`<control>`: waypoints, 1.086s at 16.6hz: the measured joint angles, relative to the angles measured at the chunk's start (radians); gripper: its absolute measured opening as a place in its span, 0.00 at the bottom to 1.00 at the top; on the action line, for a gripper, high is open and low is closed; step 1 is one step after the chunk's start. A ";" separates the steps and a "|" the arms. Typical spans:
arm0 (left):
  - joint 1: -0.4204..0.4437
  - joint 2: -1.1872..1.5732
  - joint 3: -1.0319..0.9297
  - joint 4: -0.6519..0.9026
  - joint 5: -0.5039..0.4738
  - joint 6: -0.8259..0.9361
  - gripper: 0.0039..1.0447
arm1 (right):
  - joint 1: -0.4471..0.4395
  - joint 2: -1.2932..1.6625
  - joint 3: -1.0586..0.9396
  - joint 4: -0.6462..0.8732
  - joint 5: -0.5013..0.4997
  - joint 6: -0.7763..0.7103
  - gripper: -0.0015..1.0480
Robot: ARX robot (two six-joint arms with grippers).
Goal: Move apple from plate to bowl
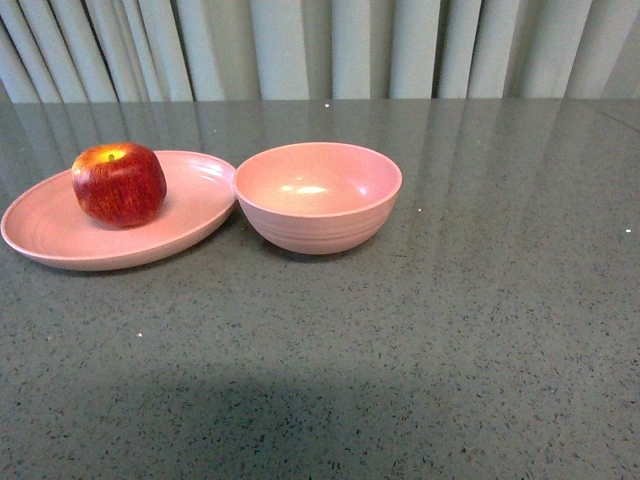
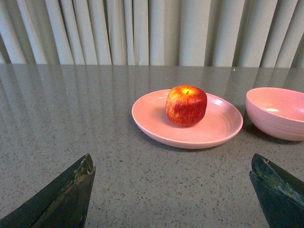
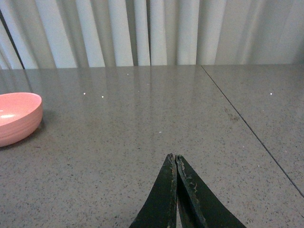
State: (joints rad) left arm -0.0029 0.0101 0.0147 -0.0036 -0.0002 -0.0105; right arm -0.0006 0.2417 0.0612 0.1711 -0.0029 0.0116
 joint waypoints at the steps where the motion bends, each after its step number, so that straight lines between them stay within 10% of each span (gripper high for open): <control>1: 0.000 0.000 0.000 0.000 0.000 0.000 0.94 | 0.000 -0.018 -0.005 -0.007 0.000 -0.002 0.02; 12: 0.000 0.000 0.000 0.000 0.000 0.000 0.94 | 0.000 -0.237 -0.048 -0.175 0.003 -0.006 0.02; 18: 0.000 0.000 0.000 0.000 0.000 0.000 0.94 | 0.000 -0.237 -0.048 -0.175 0.003 -0.006 0.74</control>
State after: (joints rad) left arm -0.0029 0.0101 0.0147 -0.0036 -0.0002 -0.0105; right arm -0.0006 0.0044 0.0132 -0.0044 0.0002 0.0059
